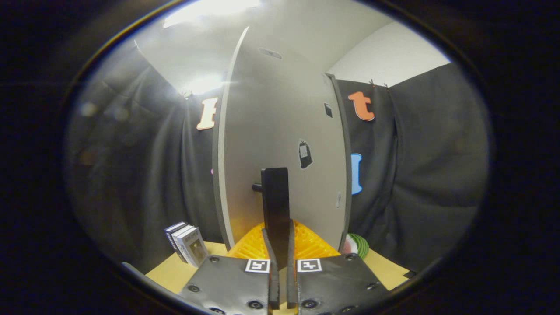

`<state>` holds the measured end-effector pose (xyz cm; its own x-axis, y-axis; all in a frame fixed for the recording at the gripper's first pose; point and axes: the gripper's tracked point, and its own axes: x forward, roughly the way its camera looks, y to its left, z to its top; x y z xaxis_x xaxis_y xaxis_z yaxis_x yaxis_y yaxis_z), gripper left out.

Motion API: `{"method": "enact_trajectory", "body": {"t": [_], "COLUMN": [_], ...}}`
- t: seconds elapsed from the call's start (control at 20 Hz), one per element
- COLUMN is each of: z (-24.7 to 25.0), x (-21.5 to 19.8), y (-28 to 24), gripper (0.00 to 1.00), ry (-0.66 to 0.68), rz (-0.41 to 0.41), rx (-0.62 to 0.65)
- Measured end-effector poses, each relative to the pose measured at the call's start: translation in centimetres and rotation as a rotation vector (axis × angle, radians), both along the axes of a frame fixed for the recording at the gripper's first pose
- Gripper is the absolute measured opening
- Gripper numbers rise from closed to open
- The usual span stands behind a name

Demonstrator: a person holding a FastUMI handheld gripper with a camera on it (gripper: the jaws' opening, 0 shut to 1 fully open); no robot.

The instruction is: Open the shoe cabinet door, grab the shoes and put them into the shoe cabinet, then close the shoe cabinet door.

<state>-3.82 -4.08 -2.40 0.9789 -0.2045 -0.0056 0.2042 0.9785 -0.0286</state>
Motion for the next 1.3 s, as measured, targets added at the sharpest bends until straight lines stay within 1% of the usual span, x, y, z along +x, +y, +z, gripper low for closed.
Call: {"method": "enact_trajectory", "body": {"t": [0.15,0.35,0.5,0.75,1.05,1.1,1.15,1.3], "z": [0.2,0.6,1.0,1.8,1.9,2.0,2.1,2.1], "x": [-1.4,-2.8,-3.9,-5.9,-7.2,-7.5,-7.8,-7.8], "y": [-1.6,-3.1,-4.7,-8.9,-13.3,-14.3,-14.8,-16.0], "gripper": [0.08,0.07,0.07,0.06,0.05,0.04,0.02,0.02], "ry": [-0.012,-0.018,-0.025,-0.044,-0.043,-0.042,-0.037,-0.032], "rz": [-0.047,-0.07,-0.096,-0.15,-0.167,-0.172,-0.16,-0.123], "rx": [-0.016,-0.051,-0.035,-0.01,0.015,0.019,0.028,0.011]}}
